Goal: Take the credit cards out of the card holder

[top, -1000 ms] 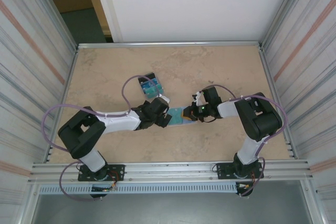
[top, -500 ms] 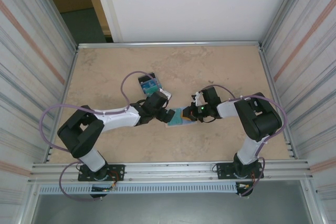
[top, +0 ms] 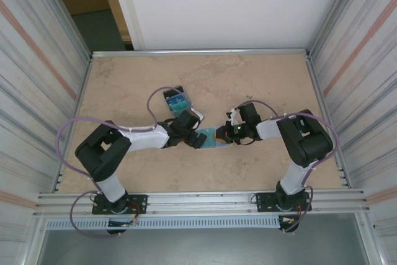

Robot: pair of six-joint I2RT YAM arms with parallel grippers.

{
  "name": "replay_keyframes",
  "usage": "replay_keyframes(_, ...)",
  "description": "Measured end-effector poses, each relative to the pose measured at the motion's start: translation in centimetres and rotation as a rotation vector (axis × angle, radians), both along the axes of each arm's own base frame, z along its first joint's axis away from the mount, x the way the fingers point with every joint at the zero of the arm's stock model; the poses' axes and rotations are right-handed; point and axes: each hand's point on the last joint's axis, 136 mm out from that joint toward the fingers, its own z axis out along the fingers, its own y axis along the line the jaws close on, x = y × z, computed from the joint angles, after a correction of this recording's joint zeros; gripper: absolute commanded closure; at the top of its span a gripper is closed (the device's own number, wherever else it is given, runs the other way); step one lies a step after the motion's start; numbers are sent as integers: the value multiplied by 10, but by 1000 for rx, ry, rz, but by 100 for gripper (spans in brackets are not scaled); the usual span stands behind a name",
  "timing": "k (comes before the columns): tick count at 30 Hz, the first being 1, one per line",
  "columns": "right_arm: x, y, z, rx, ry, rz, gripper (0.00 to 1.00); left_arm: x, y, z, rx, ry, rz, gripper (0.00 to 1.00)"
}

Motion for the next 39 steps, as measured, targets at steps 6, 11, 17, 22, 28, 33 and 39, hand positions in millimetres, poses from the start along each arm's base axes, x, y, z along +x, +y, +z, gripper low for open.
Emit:
replay_keyframes(6, 0, 0, 0, 1, -1, 0, 92, 0, 0, 0, 1, 1, -3, 1)
replay_keyframes(11, 0, 0, 0, 1, -2, 0, 92, -1, 0, 1, -14, 7, 0, 1)
replay_keyframes(17, 0, 1, 1, 2, -4, 1, 92, -2, -9, 4, -64, 20, -20, 1)
replay_keyframes(22, 0, 1, 1, 2, -4, 1, 92, -2, -10, 4, -71, 23, -23, 1)
replay_keyframes(28, 1, 1, 1, 3, -5, 1, 91, -2, -4, 1, -52, 35, -10, 1)
replay_keyframes(33, 2, 2, 2, 14, -6, -6, 89, -3, -2, -2, -42, 43, -1, 1)
replay_keyframes(39, 2, 1, 4, 34, 1, -18, 88, -2, -2, -3, -41, 44, 0, 1)
